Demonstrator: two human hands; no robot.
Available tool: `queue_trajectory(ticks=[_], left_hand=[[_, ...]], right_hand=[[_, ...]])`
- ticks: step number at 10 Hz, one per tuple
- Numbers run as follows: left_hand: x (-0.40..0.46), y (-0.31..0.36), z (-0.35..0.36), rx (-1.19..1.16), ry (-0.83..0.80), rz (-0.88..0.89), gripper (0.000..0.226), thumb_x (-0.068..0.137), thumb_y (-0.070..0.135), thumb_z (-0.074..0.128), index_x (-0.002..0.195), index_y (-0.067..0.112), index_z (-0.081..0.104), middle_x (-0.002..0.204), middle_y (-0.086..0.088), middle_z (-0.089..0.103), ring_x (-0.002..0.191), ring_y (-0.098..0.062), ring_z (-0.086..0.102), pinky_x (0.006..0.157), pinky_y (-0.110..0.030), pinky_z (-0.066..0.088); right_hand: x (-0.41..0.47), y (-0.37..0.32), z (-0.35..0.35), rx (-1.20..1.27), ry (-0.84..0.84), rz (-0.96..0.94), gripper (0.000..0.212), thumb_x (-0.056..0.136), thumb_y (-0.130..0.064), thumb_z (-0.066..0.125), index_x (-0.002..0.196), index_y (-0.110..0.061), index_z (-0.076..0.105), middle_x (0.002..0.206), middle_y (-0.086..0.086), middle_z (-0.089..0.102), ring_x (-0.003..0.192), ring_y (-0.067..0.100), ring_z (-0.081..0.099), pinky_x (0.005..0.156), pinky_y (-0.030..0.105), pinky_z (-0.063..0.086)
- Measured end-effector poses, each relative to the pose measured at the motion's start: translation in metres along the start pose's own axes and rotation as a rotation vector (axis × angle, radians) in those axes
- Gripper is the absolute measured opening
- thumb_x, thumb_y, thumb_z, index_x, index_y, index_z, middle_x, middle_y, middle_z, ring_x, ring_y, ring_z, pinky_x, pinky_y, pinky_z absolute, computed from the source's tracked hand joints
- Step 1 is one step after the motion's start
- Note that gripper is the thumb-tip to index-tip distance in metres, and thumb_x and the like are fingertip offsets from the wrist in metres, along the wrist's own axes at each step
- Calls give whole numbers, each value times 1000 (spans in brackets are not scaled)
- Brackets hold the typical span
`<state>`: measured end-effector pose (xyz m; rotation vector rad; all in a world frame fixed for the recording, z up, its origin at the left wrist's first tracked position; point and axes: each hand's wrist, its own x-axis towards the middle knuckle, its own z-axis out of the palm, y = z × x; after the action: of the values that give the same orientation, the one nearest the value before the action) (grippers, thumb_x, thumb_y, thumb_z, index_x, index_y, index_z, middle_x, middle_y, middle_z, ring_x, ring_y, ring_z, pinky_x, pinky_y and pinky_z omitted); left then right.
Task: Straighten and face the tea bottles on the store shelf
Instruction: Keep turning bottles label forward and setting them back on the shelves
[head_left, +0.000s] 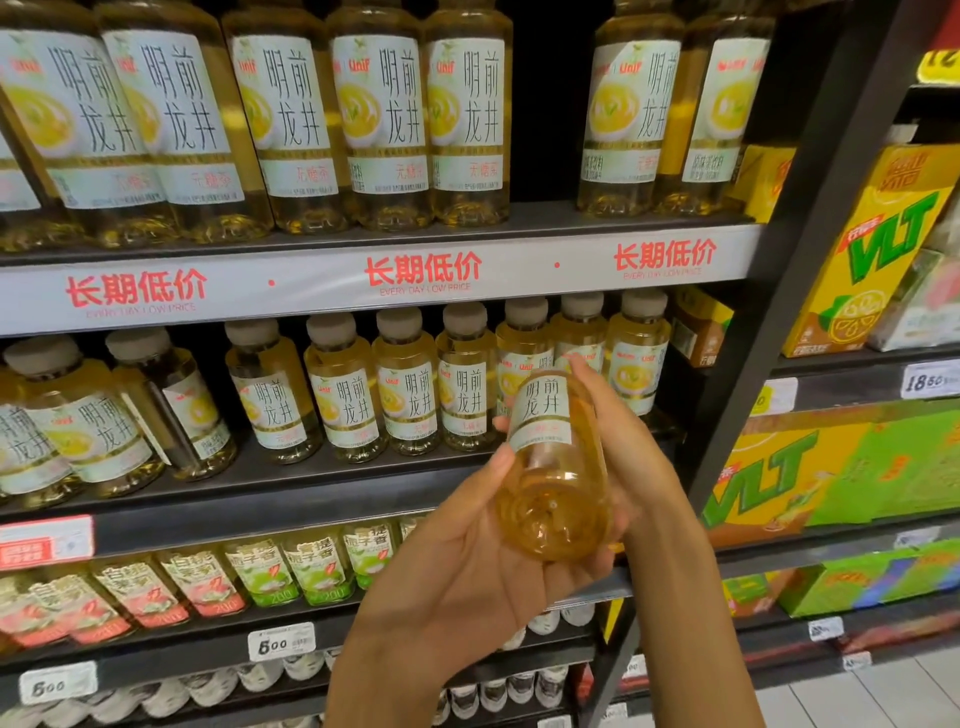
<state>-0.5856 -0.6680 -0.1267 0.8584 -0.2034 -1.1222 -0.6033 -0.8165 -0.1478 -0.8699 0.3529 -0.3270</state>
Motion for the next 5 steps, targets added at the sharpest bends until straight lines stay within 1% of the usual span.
queue_trajectory(ticks=[1,2,3,4,5], left_hand=[[12,-4,-35,30,-304,-3,66,75,31,76,126,-6,57,119,-30,60,96,-36,64,70,-39,55],[17,-4,-39,54,-358,3,64,70,24,84,120,-7,60,115,-30,63,98,-39,66,77,-43,56],[23,-9,-45,213,-252,49,61,68,18,81,123,2,59,115,-20,68,101,-32,67,82,-40,57],[27,-11,-49,368,-221,111,63,74,10,74,131,15,49,122,-10,66,113,-28,63,94,-40,53],[31,-15,-47,456,-189,178,69,70,11,77,131,22,48,123,-3,67,116,-20,62,89,-32,54]], right_hand=[[-3,-6,8,-5,32,-17,53,86,-50,55,117,-8,61,107,23,69,95,30,70,67,36,58],[-4,-6,9,-70,68,-88,40,93,-43,52,117,-12,62,111,21,69,98,30,69,74,39,58],[-10,-10,14,-223,82,-238,28,95,-37,52,116,-22,62,113,7,70,102,21,68,84,37,57],[-20,-13,20,-483,36,-349,35,87,-46,55,119,-31,58,105,-5,71,93,9,70,73,25,58],[-27,-14,23,-607,-19,-466,41,75,-49,57,115,-37,56,101,-12,72,94,4,68,76,21,57]])
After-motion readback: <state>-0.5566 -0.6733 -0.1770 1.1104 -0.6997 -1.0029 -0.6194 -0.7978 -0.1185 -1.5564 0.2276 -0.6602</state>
